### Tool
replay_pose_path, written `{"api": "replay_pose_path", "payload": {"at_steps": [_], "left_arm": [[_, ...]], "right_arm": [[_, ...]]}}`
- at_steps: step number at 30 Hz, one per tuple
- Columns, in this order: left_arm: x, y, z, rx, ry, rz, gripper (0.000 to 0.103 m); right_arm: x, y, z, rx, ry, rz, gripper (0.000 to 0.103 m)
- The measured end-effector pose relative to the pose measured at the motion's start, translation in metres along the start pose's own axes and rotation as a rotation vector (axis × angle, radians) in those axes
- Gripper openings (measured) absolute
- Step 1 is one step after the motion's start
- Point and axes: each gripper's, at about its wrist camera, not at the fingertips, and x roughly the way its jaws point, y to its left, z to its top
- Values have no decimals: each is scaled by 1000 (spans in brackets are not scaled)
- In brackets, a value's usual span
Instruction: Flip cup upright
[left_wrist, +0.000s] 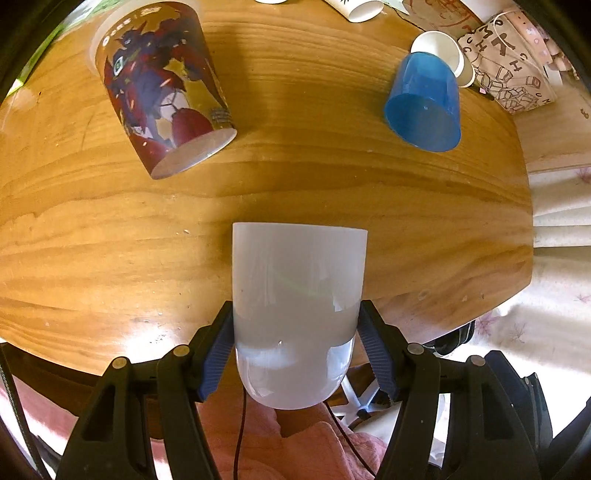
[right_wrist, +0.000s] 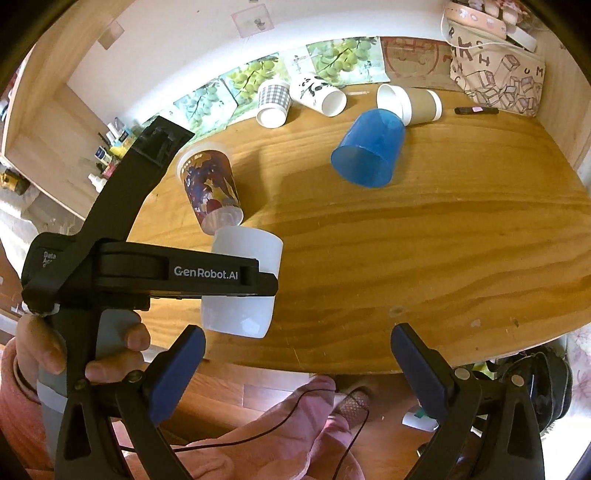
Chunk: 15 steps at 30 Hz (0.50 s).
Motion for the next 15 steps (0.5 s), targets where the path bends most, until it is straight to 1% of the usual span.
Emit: {"api": "replay_pose_path", "payload": {"at_steps": [3, 9, 15], "left_arm": [[0, -1, -1, 3, -16, -11, 69], [-5, 7, -6, -16, -49, 3, 69], [-2, 15, -13, -44, -47, -8, 69]], "right_arm": [[0, -1, -2, -8, 8, 7, 101], [-1, -4, -2, -9, 8, 18, 101], [0, -6, -4, -17, 19, 28, 101]]}}
